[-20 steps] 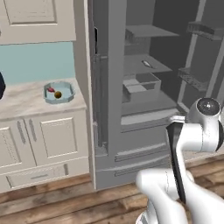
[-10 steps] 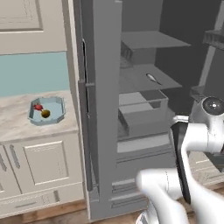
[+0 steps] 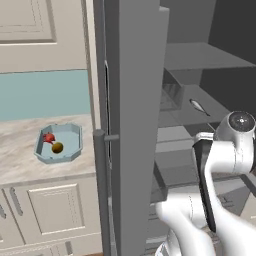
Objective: Place one lemon and one fish in each tupperware on the nearby counter, to pack two identical lunches.
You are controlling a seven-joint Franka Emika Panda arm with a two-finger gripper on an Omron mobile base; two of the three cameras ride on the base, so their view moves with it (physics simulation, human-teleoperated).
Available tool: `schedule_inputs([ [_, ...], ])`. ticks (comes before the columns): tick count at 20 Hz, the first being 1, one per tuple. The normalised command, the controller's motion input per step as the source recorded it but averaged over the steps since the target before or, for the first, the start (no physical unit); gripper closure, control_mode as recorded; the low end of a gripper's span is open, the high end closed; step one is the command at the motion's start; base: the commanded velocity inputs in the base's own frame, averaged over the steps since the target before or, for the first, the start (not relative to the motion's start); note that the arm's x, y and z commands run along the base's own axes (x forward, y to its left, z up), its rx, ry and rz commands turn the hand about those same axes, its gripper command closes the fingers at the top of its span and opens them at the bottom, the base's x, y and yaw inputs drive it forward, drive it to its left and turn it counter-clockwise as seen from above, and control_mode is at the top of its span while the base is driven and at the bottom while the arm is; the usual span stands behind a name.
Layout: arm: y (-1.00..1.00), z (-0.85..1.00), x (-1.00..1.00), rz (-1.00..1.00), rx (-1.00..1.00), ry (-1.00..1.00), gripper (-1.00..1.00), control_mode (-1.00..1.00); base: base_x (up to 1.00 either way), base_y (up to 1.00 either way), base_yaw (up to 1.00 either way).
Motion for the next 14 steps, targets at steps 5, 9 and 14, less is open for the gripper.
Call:
schedule_inputs([
  [5, -0.40, 0.25, 0.13, 0.01, 0.09, 0.03, -1.00, -1.00, 0.38, -0.48, 0.02],
  [9, -0.73, 0.74, 0.53, 0.07, 0.11, 0.05, -1.00, -1.00, 0.00, 0.00, 0.00],
  [14, -0.43, 0.27, 0.65, 0.04, 0.00, -0.01, -1.00, -1.00, 0.00, 0.00, 0.00],
])
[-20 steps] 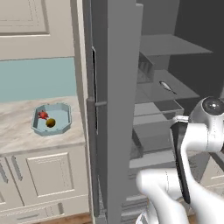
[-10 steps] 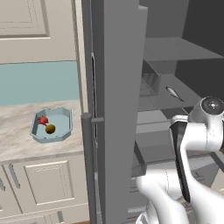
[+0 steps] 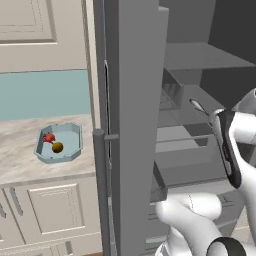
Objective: Place one lemon and one fish in each tupperware on the nearby counter, to pack two identical lunches.
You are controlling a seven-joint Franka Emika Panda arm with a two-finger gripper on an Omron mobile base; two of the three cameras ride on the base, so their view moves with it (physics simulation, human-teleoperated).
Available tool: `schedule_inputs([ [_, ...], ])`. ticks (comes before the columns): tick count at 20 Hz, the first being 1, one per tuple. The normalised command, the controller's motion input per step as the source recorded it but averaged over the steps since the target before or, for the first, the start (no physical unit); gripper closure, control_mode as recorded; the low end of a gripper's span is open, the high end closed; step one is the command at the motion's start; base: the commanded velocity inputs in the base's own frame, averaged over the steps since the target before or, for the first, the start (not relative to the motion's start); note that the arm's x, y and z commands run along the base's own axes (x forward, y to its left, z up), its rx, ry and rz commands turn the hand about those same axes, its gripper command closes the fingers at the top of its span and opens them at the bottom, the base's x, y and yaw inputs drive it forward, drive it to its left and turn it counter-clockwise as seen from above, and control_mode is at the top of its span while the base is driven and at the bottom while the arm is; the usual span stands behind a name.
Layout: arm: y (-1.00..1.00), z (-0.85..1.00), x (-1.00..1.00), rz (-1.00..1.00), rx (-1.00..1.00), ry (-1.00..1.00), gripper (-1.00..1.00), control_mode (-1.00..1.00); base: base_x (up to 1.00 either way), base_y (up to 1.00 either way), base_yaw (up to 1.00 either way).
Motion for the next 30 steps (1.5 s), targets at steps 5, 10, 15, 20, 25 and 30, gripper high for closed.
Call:
schedule_inputs([
  [5, -0.10, 0.32, 0.67, 0.26, 0.00, -0.03, -1.00, -1.00, 0.00, 0.00, 0.00],
  [10, 0.00, -0.06, 0.41, 0.11, -0.06, -0.01, -1.00, -1.00, 0.00, 0.00, 0.00],
  [15, 0.23, 0.00, 0.68, 0.04, -0.06, 0.03, -1.00, -1.00, 0.00, 0.00, 0.00],
  [20, 0.04, -0.17, 0.77, 0.00, -0.02, 0.08, -1.00, -1.00, 0.00, 0.00, 0.00],
  [25, -0.29, -0.14, 0.56, 0.00, 0.00, 0.08, -1.00, -1.00, 0.00, 0.00, 0.00],
  [30, -0.27, -0.24, 0.58, 0.00, 0.00, 0.06, -1.00, -1.00, 0.00, 0.00, 0.00],
])
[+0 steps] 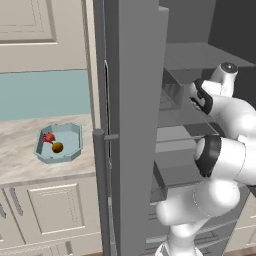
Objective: Place one lemon and one fish in each tupperware on the nearby counter, to pack two identical lunches.
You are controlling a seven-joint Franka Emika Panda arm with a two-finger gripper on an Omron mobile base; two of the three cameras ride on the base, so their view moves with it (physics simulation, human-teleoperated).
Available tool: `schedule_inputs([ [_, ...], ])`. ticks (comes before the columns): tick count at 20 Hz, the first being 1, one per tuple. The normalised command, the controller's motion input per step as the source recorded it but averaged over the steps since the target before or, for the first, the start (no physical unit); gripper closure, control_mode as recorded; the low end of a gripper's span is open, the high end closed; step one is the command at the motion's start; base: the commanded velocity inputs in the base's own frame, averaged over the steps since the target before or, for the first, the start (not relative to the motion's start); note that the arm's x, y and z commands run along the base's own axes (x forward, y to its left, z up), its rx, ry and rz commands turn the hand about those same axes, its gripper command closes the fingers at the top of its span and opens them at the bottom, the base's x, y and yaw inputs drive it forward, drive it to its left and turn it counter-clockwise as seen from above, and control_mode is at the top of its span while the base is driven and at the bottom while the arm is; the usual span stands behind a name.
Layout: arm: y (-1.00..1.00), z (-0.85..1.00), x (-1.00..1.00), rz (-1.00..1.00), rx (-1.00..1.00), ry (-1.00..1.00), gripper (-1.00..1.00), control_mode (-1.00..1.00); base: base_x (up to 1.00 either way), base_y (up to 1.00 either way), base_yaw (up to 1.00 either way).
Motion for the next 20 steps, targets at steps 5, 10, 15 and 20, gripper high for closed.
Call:
schedule_inputs([
  [5, -0.17, -0.43, 0.50, 0.00, 0.00, 0.00, -1.00, -1.00, 0.00, 0.00, 0.00],
  [10, -0.05, -0.34, 0.62, 0.00, 0.00, -0.02, -1.00, -1.00, 0.00, 0.00, 0.00],
  [15, 0.00, -0.35, 0.70, 0.00, 0.00, 0.00, -1.00, -1.00, 0.00, 0.00, 0.00],
  [20, 0.00, -0.42, 0.18, 0.00, 0.01, 0.06, -1.00, -1.00, 0.00, 0.00, 0.00],
])
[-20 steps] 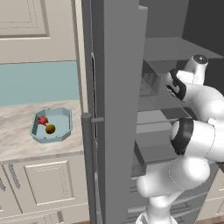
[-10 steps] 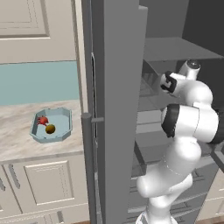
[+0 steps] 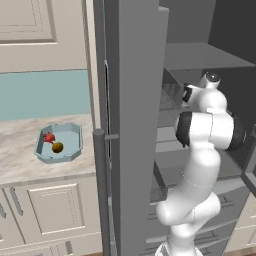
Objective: Place one lemon and one fish in each tupperware on the nearby counter, to pack two identical lunches.
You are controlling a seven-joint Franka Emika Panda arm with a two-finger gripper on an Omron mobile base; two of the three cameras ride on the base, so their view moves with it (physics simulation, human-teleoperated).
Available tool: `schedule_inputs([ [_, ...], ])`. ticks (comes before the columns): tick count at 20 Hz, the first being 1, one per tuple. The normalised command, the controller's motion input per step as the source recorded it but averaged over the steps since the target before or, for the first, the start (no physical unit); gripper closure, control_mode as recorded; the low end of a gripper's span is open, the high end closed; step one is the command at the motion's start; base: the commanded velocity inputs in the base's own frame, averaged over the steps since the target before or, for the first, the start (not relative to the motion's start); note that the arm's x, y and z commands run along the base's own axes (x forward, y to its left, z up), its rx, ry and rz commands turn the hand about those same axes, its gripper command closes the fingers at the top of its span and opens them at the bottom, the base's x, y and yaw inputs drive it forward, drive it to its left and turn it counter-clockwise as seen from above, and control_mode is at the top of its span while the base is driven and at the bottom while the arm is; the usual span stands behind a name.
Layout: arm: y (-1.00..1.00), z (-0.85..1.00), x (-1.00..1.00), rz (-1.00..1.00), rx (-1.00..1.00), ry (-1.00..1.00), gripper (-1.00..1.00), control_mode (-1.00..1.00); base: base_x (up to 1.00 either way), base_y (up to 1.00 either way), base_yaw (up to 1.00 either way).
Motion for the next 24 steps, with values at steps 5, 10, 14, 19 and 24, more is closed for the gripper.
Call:
schedule_inputs([
  [5, 0.00, -0.24, 0.00, 0.00, 0.00, 0.01, 1.00, -1.00, 0.00, 0.00, 0.00],
  [10, 0.00, 0.00, 0.00, 0.00, 0.00, 0.00, 1.00, -1.00, 0.00, 0.00, 0.00],
  [14, 0.00, 0.02, -0.55, 0.00, 0.00, -0.12, 1.00, -1.00, 0.00, 0.00, 0.00],
  [19, 0.01, 0.33, -0.99, 0.00, 0.00, -0.23, 1.00, -1.00, 0.00, 0.00, 0.00],
  [24, 0.15, 0.99, -1.00, -0.03, 0.01, 0.03, 1.00, -1.00, 0.00, 0.00, 0.00],
])
